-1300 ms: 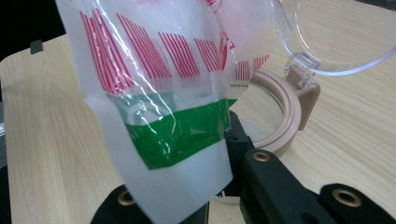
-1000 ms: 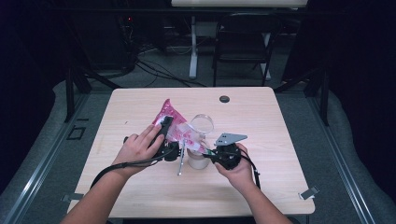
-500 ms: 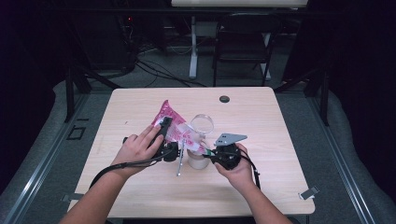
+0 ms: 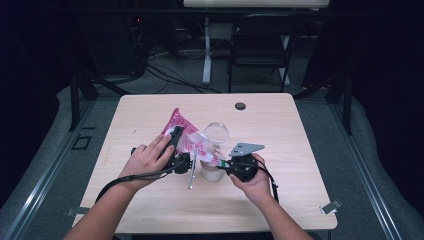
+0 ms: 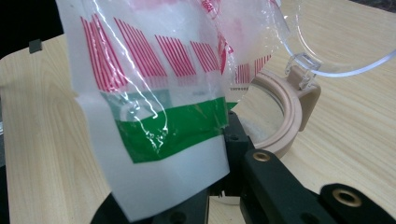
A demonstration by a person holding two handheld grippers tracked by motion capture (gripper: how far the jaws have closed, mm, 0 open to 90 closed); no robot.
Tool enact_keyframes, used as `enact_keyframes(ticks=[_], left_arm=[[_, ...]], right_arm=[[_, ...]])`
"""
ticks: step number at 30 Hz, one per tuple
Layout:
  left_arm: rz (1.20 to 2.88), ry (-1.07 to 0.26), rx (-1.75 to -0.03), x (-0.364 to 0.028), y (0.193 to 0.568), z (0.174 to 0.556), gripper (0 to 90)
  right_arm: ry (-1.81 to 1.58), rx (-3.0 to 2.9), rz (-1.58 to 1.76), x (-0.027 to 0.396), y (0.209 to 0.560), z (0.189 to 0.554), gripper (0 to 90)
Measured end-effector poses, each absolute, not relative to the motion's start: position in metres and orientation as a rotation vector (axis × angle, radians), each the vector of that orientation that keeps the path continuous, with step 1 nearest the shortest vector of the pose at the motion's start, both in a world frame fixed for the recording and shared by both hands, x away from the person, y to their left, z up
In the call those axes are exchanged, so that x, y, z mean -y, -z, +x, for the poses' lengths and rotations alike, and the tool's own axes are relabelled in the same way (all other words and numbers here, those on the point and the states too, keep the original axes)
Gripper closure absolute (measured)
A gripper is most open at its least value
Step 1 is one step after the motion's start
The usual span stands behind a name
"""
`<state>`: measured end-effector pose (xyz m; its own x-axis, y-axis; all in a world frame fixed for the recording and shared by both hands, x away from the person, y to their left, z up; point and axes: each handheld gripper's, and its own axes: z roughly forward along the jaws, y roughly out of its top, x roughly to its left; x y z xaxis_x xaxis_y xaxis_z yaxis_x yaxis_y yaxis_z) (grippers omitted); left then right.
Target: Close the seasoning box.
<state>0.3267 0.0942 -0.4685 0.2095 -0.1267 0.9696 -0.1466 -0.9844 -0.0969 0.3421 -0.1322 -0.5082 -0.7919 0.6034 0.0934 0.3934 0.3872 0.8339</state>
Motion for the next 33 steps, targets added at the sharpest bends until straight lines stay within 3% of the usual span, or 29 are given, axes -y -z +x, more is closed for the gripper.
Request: enact_keyframes(ticks=[16, 33], left_arm=[[2.418, -1.891, 0.168, -0.105, 0.487, 0.326, 57.7], [2.43, -1.77, -0.069, -0.114, 0.517, 0.32, 61.7]], right_arm=[[-1.349, -2.413, 0.871, 0.129, 0.507, 0.34, 90.0], [-1.355, -2.413, 0.839, 0.124, 0.507, 0.337, 90.0]])
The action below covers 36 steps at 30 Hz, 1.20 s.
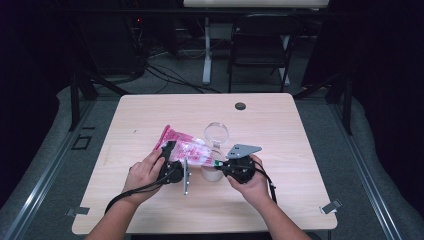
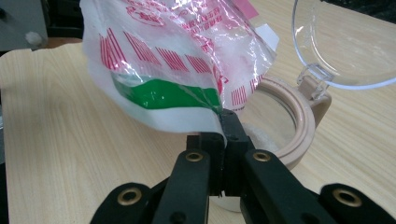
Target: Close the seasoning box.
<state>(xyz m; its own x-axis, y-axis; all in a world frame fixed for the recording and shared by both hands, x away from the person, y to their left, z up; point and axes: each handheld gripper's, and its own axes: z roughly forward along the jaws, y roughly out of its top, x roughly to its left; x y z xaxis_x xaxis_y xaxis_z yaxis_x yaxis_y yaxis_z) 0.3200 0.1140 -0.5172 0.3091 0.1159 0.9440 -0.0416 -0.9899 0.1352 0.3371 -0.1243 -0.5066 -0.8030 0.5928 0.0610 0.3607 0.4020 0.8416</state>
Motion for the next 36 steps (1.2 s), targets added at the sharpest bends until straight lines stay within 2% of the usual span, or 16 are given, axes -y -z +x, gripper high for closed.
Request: enact_keyframes(ticks=[22, 30, 36], left_arm=[[2.383, -1.593, -0.29, -0.119, 0.541, 0.316, 67.3], [2.442, -1.548, -0.307, -0.122, 0.546, 0.319, 69.8], [2.459, -1.466, -0.326, -0.123, 0.551, 0.322, 71.1]], right_arm=[[-1.382, -2.406, 0.827, 0.123, 0.506, 0.336, 88.4], [-1.401, -2.404, 0.809, 0.12, 0.504, 0.333, 82.5], [-1.392, -2.391, 0.805, 0.119, 0.504, 0.333, 77.1]])
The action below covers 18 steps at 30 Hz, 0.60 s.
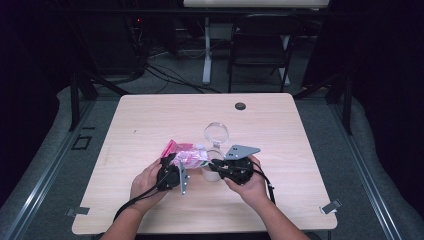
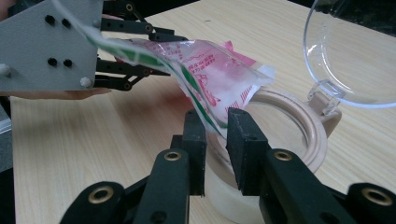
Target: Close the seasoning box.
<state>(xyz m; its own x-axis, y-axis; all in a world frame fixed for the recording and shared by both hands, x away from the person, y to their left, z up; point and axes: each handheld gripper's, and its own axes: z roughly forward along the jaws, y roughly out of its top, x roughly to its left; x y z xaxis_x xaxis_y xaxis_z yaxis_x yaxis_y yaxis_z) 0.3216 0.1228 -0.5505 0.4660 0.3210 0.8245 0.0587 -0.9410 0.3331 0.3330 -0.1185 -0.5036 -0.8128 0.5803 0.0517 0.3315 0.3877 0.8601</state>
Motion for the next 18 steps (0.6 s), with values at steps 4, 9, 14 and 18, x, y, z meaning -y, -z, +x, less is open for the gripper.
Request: enact_keyframes(ticks=[4, 9, 14, 18], left_arm=[[2.473, -1.4, -0.344, -0.1211, 0.5523, 0.3214, 72.5], [2.455, -1.339, -0.364, -0.1205, 0.5565, 0.3242, 76.8], [2.445, -1.267, -0.403, -0.1235, 0.5554, 0.327, 80.7], [2.429, -1.248, -0.416, -0.1246, 0.5555, 0.328, 81.3]], right_arm=[[-1.392, -2.387, 0.8, 0.1164, 0.5041, 0.3324, 71.6], [-1.387, -2.383, 0.797, 0.1149, 0.5049, 0.3322, 67.9], [-1.401, -2.376, 0.796, 0.1154, 0.5045, 0.3319, 66.9], [-1.402, -2.377, 0.801, 0.1158, 0.5048, 0.3325, 63.8]])
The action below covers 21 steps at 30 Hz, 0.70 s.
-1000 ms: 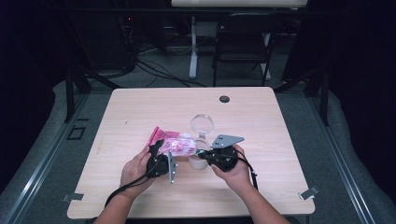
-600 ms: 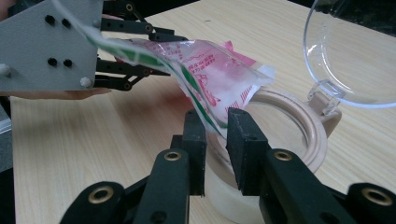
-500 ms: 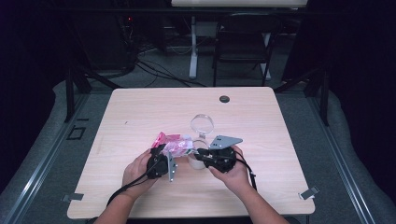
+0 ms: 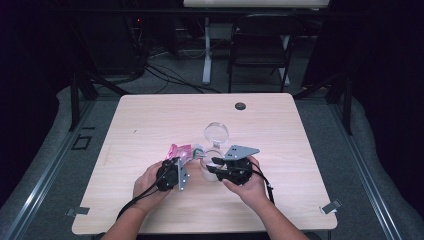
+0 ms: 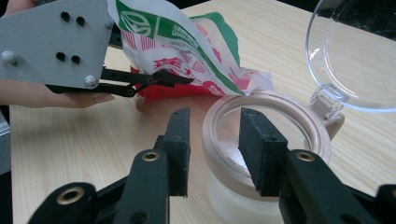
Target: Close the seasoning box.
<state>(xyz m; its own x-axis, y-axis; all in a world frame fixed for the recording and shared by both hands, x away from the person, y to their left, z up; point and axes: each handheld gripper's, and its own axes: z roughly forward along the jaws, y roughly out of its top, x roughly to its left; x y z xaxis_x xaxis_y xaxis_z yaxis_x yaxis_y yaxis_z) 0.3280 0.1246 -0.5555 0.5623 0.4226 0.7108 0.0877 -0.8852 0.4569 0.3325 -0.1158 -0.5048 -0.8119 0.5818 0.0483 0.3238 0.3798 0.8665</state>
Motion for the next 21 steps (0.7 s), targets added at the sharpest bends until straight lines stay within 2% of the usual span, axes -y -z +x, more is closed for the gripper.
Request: enact_keyframes(ticks=[21], left_arm=[[2.29, -1.027, -0.643, -0.148, 0.543, 0.342, 85.6]], right_arm=[[-1.418, -2.343, 0.826, 0.119, 0.504, 0.334, 58.7]])
